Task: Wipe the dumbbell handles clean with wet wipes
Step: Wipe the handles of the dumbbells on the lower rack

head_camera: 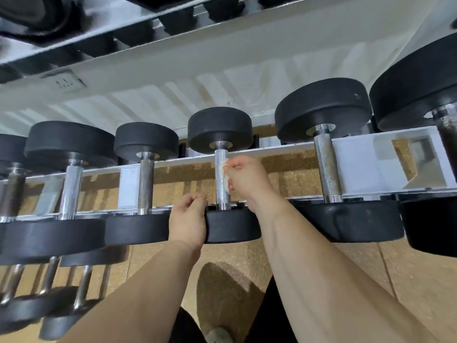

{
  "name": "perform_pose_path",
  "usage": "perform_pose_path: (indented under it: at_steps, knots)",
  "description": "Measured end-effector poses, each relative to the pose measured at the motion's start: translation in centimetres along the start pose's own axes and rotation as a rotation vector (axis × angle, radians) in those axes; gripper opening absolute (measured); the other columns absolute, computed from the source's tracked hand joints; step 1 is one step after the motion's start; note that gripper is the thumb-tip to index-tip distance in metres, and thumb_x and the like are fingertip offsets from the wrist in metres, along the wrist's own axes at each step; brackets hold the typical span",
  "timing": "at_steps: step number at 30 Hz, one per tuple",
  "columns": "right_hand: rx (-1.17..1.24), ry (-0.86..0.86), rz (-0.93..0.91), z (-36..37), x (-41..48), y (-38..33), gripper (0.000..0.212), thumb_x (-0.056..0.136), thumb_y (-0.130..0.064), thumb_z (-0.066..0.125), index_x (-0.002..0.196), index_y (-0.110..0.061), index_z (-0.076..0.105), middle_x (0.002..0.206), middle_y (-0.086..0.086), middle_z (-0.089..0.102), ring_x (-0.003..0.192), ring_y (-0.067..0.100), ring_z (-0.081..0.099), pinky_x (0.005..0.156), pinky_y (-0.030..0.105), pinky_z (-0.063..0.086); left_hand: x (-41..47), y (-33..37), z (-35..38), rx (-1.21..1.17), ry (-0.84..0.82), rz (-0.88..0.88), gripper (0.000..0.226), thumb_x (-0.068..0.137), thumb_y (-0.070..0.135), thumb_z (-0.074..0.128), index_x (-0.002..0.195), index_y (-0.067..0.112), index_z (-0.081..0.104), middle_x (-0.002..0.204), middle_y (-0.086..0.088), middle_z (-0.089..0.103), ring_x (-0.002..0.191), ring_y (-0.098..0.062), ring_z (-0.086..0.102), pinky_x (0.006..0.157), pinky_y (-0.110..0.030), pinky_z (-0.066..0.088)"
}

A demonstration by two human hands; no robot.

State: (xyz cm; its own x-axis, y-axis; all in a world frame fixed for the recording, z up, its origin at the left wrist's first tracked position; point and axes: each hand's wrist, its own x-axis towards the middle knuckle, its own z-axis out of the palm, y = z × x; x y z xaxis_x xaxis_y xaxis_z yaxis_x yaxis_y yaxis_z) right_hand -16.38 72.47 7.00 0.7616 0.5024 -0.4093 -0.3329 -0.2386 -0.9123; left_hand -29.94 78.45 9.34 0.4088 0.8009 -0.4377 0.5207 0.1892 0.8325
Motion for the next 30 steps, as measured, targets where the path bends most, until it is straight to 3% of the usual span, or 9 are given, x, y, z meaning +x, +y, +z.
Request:
perform_pose_path:
  at_steps: [3,6,11,13,16,19,23,25,30]
  knots:
    - [0.054,0.09,-0.033,0.6,2.2,-1.4,0.005,0.088,-0.021,0.065,0.084,-0.024,0.066,0.084,0.003,0.069,0.073,0.023,0.062,0.076,0.045,0.058,-0.1,0.1,0.1,-0.011,-0.009,0.015,0.033,0.071,0.034,0.056,0.087,0.006,0.062,0.085,0.001,0.058,0.082,-0.02,0.048,0.074,-0.035,0.037]
    - [0.004,0.069,-0.017,0.1,1.3,-1.2,0.009,0.088,-0.021,0.068,0.08,-0.025,0.066,0.085,0.002,0.069,0.074,0.021,0.064,0.072,0.042,0.058,-0.1,0.1,0.1,-0.018,-0.005,0.014,0.028,0.068,0.035,0.055,0.081,0.011,0.064,0.085,0.003,0.062,0.083,-0.02,0.051,0.077,-0.036,0.039]
    - [-0.156,-0.123,0.003,-1.3,-2.4,1.0,0.02,0.086,-0.012,0.07,0.071,-0.023,0.065,0.075,0.002,0.067,0.062,0.017,0.059,0.067,0.039,0.056,0.3,-0.2,0.0,-0.006,-0.007,0.012,0.018,0.069,0.035,0.056,0.075,0.021,0.066,0.086,0.004,0.066,0.083,-0.02,0.054,0.078,-0.036,0.041]
    - [-0.086,-0.079,0.014,-1.0,-1.3,0.6,0.018,0.087,-0.011,0.07,0.074,-0.022,0.065,0.071,0.0,0.064,0.06,0.016,0.057,0.061,0.034,0.053,0.4,-0.2,0.1,-0.011,-0.008,0.011,0.02,0.068,0.034,0.056,0.075,0.017,0.065,0.085,0.004,0.066,0.083,-0.02,0.054,0.079,-0.036,0.042]
    - [-0.026,0.095,-0.054,0.4,1.5,-1.0,0.009,0.09,-0.018,0.068,0.083,-0.023,0.065,0.084,-0.002,0.066,0.078,0.018,0.063,0.073,0.033,0.052,0.3,-0.2,0.1,-0.015,-0.007,0.018,0.027,0.069,0.034,0.056,0.081,0.01,0.062,0.085,0.001,0.063,0.084,-0.02,0.053,0.078,-0.036,0.041]
    - [-0.092,0.117,-0.095,0.8,2.1,-1.5,0.004,0.095,-0.022,0.064,0.091,-0.023,0.063,0.097,0.001,0.067,0.089,0.02,0.063,0.076,0.031,0.05,0.3,-0.2,0.0,-0.017,-0.01,0.033,0.03,0.071,0.034,0.056,0.083,0.007,0.061,0.084,0.0,0.06,0.084,-0.02,0.05,0.077,-0.037,0.038]
    - [-0.207,-0.043,0.01,-0.4,-1.5,0.6,0.021,0.09,-0.017,0.066,0.07,-0.022,0.063,0.078,-0.003,0.065,0.077,0.02,0.061,0.08,0.039,0.054,0.3,-0.3,0.0,-0.019,-0.004,0.054,0.022,0.085,0.021,0.058,0.089,-0.001,0.061,0.084,-0.001,0.057,0.083,-0.019,0.048,0.075,-0.035,0.037]
    - [-0.257,-0.083,0.035,-0.9,-2.8,1.4,0.024,0.087,-0.012,0.067,0.066,-0.022,0.063,0.085,0.0,0.068,0.083,0.021,0.066,0.082,0.041,0.056,0.3,-0.3,0.1,-0.014,-0.008,0.047,0.023,0.082,0.025,0.059,0.084,0.002,0.061,0.081,-0.002,0.056,0.081,-0.019,0.048,0.074,-0.036,0.037]
    - [0.001,-0.026,0.068,-0.4,-1.3,-0.5,0.029,0.095,-0.001,0.053,0.068,-0.012,0.057,0.056,0.005,0.054,0.043,0.012,0.049,0.055,0.031,0.046,0.3,-0.1,0.0,0.031,0.003,0.017,0.024,0.078,0.035,0.058,0.079,0.011,0.061,0.076,-0.002,0.056,0.076,-0.022,0.048,0.07,-0.036,0.039]
